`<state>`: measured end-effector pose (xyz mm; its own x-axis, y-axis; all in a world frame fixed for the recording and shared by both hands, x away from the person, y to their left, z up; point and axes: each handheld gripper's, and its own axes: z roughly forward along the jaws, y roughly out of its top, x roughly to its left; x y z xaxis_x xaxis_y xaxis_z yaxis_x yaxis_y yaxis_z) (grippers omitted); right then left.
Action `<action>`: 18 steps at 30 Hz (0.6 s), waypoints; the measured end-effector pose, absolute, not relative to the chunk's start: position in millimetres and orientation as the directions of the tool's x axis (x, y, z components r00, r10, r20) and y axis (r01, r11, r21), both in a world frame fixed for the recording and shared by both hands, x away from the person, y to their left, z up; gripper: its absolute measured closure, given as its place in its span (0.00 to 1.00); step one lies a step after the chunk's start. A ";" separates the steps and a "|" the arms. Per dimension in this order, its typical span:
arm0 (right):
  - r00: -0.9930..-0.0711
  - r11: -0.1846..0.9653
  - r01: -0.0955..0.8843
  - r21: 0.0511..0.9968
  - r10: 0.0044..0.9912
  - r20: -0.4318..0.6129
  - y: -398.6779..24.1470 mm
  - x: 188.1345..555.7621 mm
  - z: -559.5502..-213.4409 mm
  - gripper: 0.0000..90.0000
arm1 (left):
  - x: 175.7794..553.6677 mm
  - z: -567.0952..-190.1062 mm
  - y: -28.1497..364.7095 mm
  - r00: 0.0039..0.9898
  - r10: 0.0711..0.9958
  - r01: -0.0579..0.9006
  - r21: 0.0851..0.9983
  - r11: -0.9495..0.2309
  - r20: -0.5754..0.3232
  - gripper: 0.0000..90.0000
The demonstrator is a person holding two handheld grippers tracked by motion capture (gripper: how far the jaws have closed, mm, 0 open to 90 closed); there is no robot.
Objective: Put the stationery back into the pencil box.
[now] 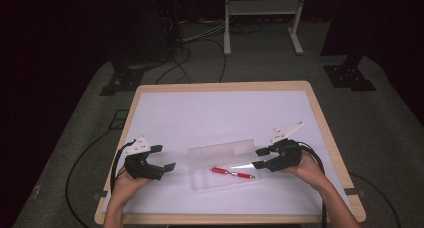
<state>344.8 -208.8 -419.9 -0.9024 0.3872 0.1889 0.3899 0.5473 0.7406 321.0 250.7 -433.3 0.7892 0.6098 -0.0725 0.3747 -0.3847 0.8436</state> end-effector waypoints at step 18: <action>-0.871 0.514 0.428 0.743 0.455 0.187 -235.6 337.4 -417.6 0.40 | 320.4 -432.7 252.1 0.788 0.612 0.375 0.844 -0.385 -0.071 0.12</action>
<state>337.4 -235.6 -417.6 -0.8705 0.4552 0.1870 0.4285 0.5142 0.7430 320.4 252.1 -432.7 0.7875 0.6122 -0.0706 0.3747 -0.3847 0.8436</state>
